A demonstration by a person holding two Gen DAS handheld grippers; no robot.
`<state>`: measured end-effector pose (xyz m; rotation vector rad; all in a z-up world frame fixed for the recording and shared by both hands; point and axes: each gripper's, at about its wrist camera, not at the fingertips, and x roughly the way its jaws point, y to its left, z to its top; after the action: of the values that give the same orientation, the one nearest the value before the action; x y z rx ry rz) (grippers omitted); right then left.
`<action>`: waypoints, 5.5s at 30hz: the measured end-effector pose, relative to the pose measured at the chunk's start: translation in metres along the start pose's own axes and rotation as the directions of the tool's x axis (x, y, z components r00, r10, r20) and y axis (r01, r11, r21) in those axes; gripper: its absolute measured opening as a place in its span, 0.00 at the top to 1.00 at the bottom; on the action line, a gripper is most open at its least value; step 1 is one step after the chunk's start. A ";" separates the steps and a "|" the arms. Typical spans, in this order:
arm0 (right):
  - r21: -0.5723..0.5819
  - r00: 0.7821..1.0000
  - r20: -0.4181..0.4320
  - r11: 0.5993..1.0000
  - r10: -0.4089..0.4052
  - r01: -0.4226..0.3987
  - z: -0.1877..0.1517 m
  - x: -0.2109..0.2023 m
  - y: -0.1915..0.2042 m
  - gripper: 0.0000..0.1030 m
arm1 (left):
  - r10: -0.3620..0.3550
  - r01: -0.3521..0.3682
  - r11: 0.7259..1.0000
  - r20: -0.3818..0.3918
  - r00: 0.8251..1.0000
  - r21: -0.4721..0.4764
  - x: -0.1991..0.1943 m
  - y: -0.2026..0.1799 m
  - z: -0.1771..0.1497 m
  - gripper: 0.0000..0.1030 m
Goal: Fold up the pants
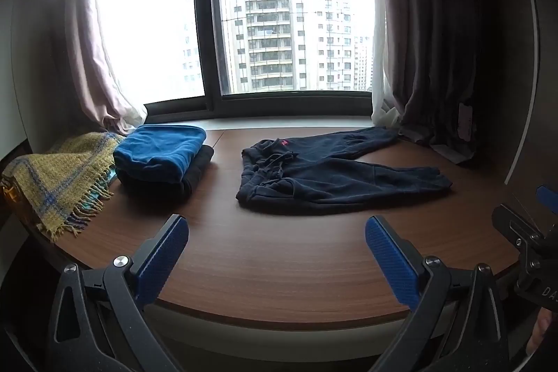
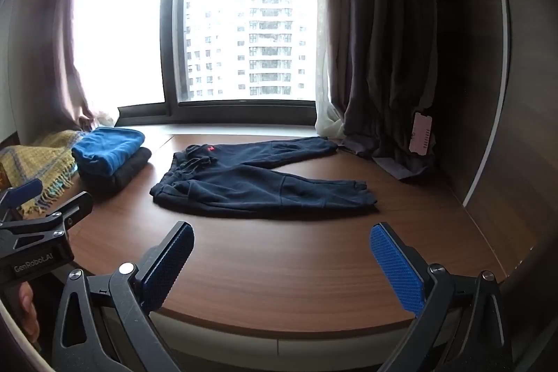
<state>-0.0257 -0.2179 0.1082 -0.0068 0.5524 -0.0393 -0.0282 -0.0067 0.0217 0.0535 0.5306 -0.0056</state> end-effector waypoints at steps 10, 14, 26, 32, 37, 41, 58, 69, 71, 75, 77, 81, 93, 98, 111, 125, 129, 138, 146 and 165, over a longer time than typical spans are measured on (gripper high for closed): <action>-0.002 1.000 0.015 1.000 0.007 -0.007 -0.004 -0.004 -0.004 0.00 | -0.020 0.020 1.000 0.005 1.000 0.001 -0.004 -0.006 0.000 0.00; -0.001 1.000 0.018 1.000 0.005 -0.005 -0.005 -0.005 -0.006 0.00 | -0.020 0.020 1.000 0.008 1.000 0.004 -0.005 -0.007 -0.001 0.00; 0.009 1.000 0.017 1.000 0.000 0.000 -0.005 -0.006 -0.011 0.00 | -0.024 0.024 1.000 0.021 0.999 0.006 -0.006 -0.008 -0.001 0.00; 0.014 1.000 0.016 1.000 -0.004 0.004 -0.003 -0.004 -0.012 0.00 | -0.030 0.030 1.000 0.025 0.999 0.010 -0.003 -0.010 0.003 0.00; 0.014 1.000 0.018 1.000 -0.004 0.004 -0.003 -0.004 -0.013 0.00 | -0.030 0.030 1.000 0.026 0.999 0.007 -0.001 -0.010 0.004 0.00; 0.013 1.000 0.017 1.000 -0.004 0.004 -0.001 -0.002 -0.013 0.00 | -0.027 0.027 1.000 0.028 0.999 0.011 0.001 -0.009 0.005 0.00; 0.006 1.000 0.015 1.000 0.002 -0.002 0.003 0.002 -0.011 0.00 | -0.044 0.043 0.999 0.031 0.999 0.012 0.002 -0.008 0.007 0.00; -0.003 1.000 0.012 1.000 0.008 -0.007 0.002 0.005 -0.010 0.00 | -0.036 0.036 0.999 0.032 0.999 0.006 0.003 -0.007 0.006 0.00; -0.006 1.000 0.012 1.000 0.011 -0.011 0.001 0.006 -0.009 0.00 | -0.035 0.035 0.999 0.030 0.999 0.004 0.004 -0.006 0.005 0.00; -0.010 1.000 0.006 1.000 0.019 -0.019 0.001 0.010 -0.007 0.00 | -0.021 0.021 1.000 0.025 0.999 0.002 0.009 -0.003 0.004 0.00; -0.014 1.000 0.001 1.000 0.021 -0.021 0.001 0.013 -0.005 0.00 | -0.012 0.012 1.000 0.015 1.000 -0.001 0.015 -0.001 0.003 0.00; -0.005 0.999 -0.026 1.000 0.023 -0.023 0.000 0.027 -0.002 0.00 | -0.001 0.001 1.000 -0.010 1.000 -0.008 0.030 0.008 0.003 0.00; -0.007 0.996 -0.092 1.000 0.014 -0.015 0.017 0.100 0.028 0.01 | -0.004 0.006 0.998 -0.030 1.000 0.063 0.100 0.034 0.025 0.03; -0.021 0.993 -0.119 0.999 -0.027 0.025 0.022 0.130 0.041 0.01 | -0.043 0.047 0.992 -0.041 0.998 0.121 0.132 0.042 0.031 0.06; -0.271 0.976 -0.159 0.958 -0.145 0.098 0.009 0.189 0.074 0.07 | -0.049 0.077 0.930 -0.086 0.995 0.358 0.201 0.036 0.012 0.20; -0.532 0.973 -0.221 0.845 -0.070 -0.061 -0.022 0.260 0.090 0.33 | -0.076 0.172 0.791 -0.184 0.980 0.587 0.255 0.001 -0.022 0.30; -0.574 0.971 -0.234 0.814 -0.058 -0.090 -0.032 0.271 0.098 0.37 | -0.082 0.186 0.750 -0.190 0.978 0.635 0.267 -0.004 -0.028 0.33; -0.636 0.973 -0.228 0.763 -0.042 -0.116 -0.047 0.283 0.112 0.37 | -0.085 0.204 0.721 -0.209 0.974 0.662 0.292 -0.009 -0.034 0.35; -0.635 0.979 -0.201 0.766 -0.034 -0.104 -0.043 0.296 0.117 0.38 | -0.091 0.197 0.725 -0.192 0.977 0.659 0.305 -0.012 -0.030 0.35; -0.578 0.982 -0.183 0.813 -0.048 -0.068 -0.030 0.317 0.106 0.43 | -0.094 0.154 0.790 -0.132 0.987 0.594 0.320 -0.007 0.004 0.35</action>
<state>0.2320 -0.1241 -0.0856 -0.6113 0.7399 0.1453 0.2502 -0.0113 -0.1371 0.6522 0.6114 -0.3071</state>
